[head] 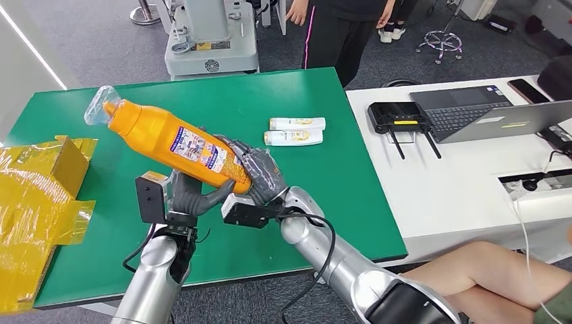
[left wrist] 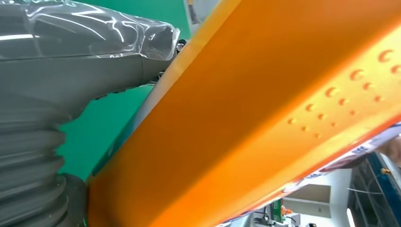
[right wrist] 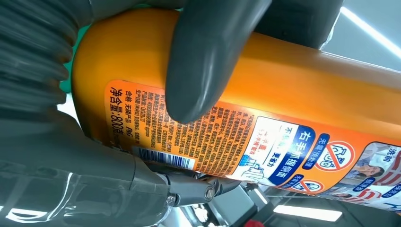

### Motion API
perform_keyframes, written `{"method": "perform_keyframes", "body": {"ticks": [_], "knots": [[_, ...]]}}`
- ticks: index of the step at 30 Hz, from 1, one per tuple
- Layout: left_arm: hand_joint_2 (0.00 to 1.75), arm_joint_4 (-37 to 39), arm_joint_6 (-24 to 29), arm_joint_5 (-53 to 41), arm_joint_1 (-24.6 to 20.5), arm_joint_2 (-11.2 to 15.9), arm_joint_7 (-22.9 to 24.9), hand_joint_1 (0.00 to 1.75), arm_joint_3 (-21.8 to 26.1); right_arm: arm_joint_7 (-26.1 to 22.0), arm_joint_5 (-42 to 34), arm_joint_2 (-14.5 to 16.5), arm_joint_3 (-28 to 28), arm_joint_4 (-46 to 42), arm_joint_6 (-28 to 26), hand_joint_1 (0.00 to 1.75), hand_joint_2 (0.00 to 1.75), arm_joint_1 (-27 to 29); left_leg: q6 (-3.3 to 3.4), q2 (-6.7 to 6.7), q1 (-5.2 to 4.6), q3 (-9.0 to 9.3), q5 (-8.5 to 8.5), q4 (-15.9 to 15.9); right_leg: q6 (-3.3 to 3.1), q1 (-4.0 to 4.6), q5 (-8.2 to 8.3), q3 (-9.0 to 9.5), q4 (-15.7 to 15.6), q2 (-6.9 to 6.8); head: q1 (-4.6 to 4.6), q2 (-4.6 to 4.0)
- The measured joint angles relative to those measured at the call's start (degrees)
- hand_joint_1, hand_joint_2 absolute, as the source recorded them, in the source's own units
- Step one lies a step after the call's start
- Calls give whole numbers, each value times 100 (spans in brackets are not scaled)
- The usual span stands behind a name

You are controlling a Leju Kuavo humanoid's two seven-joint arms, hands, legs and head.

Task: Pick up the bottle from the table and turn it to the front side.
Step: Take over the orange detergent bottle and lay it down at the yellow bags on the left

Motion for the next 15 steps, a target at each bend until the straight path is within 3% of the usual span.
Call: {"method": "perform_keyframes", "body": {"ticks": [15], "knots": [[175,244,-10,-1,-42,-41,76,0,0,83,183,-10,-68,165,25,175,175,76,0,3,0,-2,0,1,0,0,0,-6,-1,3,1,0]]}}
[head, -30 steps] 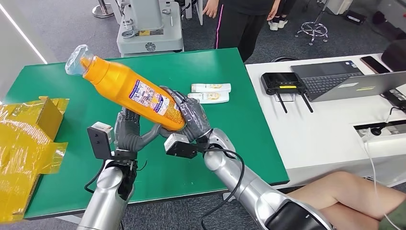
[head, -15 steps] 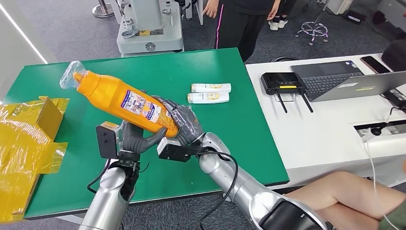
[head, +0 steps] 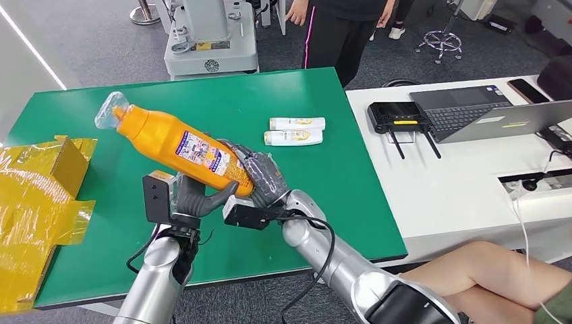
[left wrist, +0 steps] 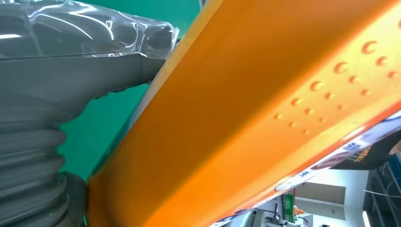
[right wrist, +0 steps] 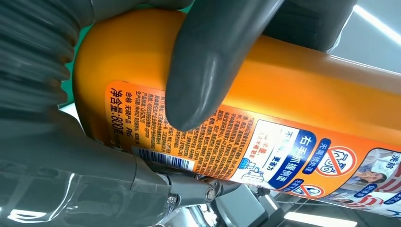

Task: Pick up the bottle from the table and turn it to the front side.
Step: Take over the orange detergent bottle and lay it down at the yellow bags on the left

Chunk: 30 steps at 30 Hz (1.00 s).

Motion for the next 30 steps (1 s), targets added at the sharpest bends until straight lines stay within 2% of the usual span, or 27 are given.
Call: {"method": "perform_keyframes", "body": {"ticks": [13,30], "knots": [[175,145,-9,83,73,-40,-3,0,-2,-141,105,-181,-129,-30,-108,175,175,438,-1,5,0,-3,-1,0,0,0,0,-3,-1,5,1,0],[175,159,25,154,87,13,-143,0,-2,-313,136,-252,-160,45,-174,175,175,504,-1,4,0,-4,-1,0,0,0,0,-3,-1,4,0,0]]}}
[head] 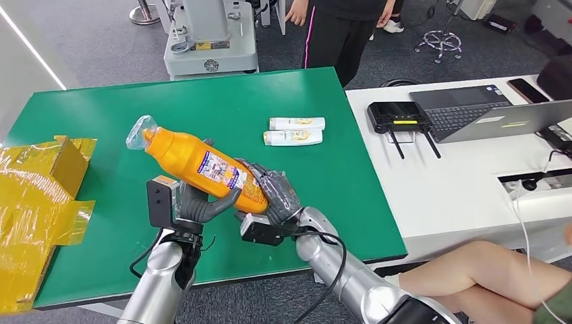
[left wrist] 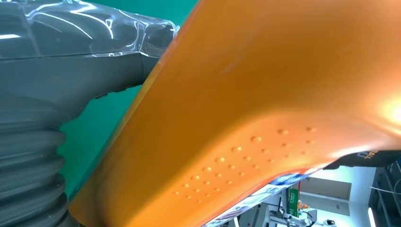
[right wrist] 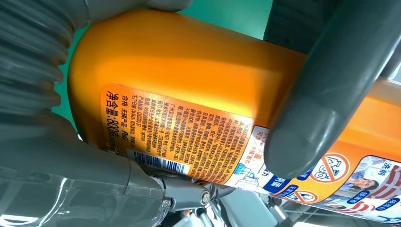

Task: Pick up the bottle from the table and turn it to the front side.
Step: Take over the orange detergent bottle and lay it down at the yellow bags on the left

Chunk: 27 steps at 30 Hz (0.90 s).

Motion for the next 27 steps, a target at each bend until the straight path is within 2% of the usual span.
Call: {"method": "perform_keyframes", "body": {"ticks": [9,27], "knots": [[175,0,9,11,-8,-7,-1,0,2,85,355,28,56,82,-477,175,175,-56,0,0,0,0,0,0,0,0,0,0,1,0,0,0],[175,0,201,64,-211,-49,-5,0,45,155,214,393,-56,186,-297,175,175,-227,0,-3,0,-1,1,-1,0,0,0,2,3,-3,0,0]]}}
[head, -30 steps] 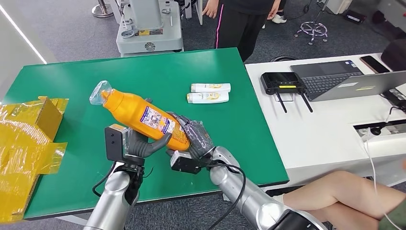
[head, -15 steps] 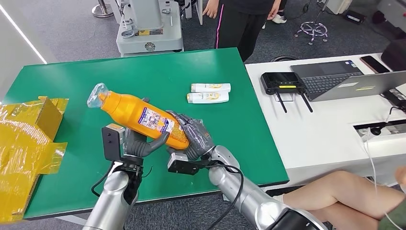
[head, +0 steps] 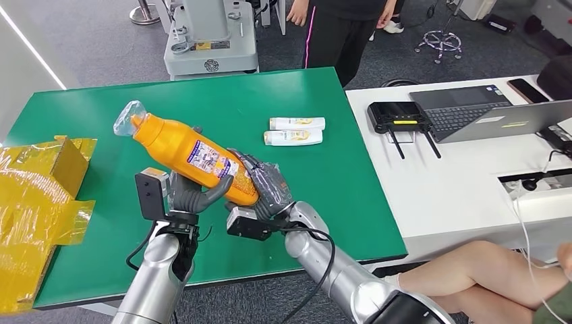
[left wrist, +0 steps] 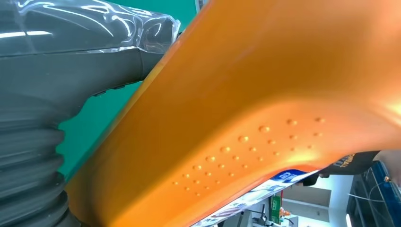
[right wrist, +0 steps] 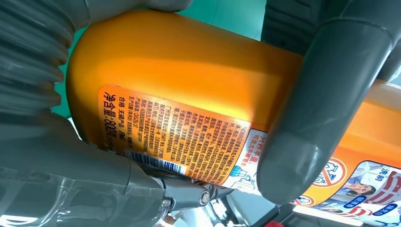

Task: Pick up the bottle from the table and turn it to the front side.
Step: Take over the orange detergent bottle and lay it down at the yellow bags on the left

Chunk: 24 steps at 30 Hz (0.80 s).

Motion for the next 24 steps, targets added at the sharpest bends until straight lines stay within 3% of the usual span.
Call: {"method": "perform_keyframes", "body": {"ticks": [24], "knots": [[175,21,74,-5,6,-3,3,0,59,156,121,41,-27,189,219,175,175,-33,0,1,0,0,0,1,0,0,0,-3,-1,1,-1,0]]}}
